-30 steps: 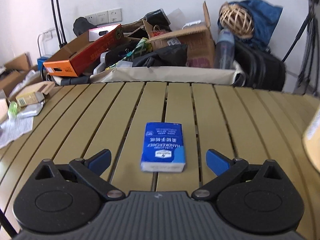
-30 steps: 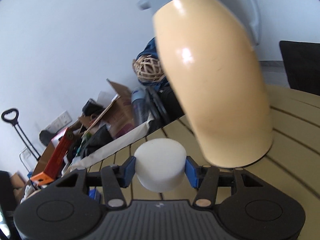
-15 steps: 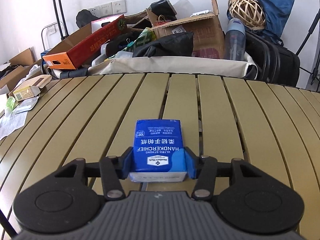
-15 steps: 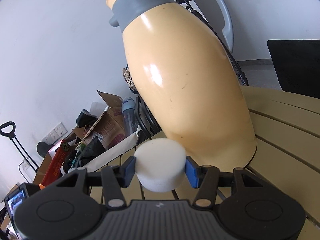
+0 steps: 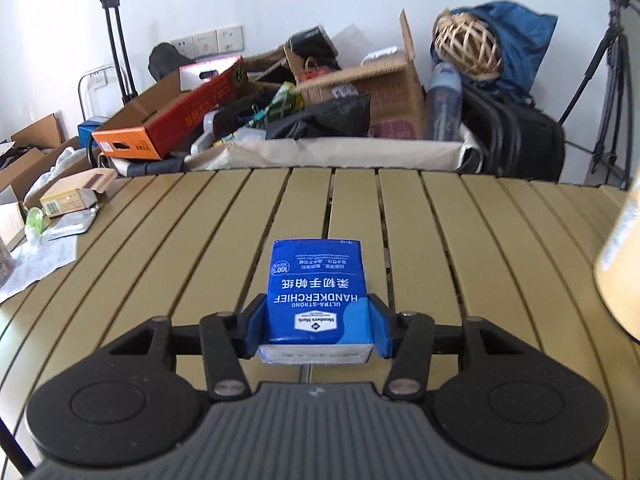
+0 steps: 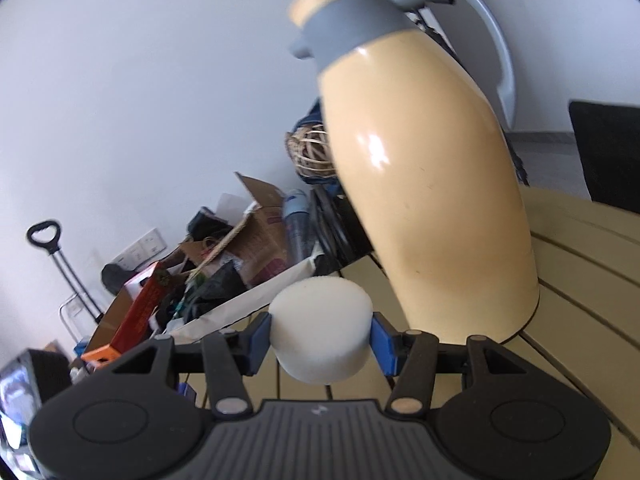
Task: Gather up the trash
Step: 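Carry the white puck and blue tissue box down toward the bin, then position the right gripper with the white puck over the bin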
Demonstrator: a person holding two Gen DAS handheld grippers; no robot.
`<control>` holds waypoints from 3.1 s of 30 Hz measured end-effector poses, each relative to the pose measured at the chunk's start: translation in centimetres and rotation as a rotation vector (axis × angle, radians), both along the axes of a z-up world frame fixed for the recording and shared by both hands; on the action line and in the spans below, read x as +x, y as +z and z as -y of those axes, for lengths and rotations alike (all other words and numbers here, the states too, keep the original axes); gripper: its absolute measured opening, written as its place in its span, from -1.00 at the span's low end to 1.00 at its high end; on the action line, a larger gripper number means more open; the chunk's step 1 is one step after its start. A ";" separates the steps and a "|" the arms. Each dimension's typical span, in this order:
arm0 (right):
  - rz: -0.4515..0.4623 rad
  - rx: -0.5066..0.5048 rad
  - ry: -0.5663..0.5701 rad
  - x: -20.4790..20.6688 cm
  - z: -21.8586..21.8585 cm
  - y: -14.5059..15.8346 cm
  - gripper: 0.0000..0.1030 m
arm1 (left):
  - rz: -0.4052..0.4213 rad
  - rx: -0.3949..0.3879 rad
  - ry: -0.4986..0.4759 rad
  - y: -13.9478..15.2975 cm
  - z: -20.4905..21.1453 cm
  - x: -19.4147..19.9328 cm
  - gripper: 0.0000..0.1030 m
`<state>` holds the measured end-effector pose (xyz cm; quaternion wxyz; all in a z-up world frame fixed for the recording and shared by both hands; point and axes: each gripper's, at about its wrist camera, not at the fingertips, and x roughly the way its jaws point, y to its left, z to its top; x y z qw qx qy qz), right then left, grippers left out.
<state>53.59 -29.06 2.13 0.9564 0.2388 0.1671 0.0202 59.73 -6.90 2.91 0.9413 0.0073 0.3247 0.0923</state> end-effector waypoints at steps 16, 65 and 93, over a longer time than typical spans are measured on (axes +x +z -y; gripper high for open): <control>0.058 -0.138 0.115 -11.3 -2.4 2.6 0.01 | 0.082 0.014 -0.061 2.9 -0.6 -14.9 0.02; -0.316 -0.418 0.415 -32.0 -11.6 -10.2 0.01 | -0.143 -0.048 -0.116 -8.8 -7.7 -41.4 0.02; -0.671 -0.425 0.395 -25.0 -11.9 -22.1 0.00 | -0.482 -0.138 0.007 -21.8 -13.2 -34.6 0.01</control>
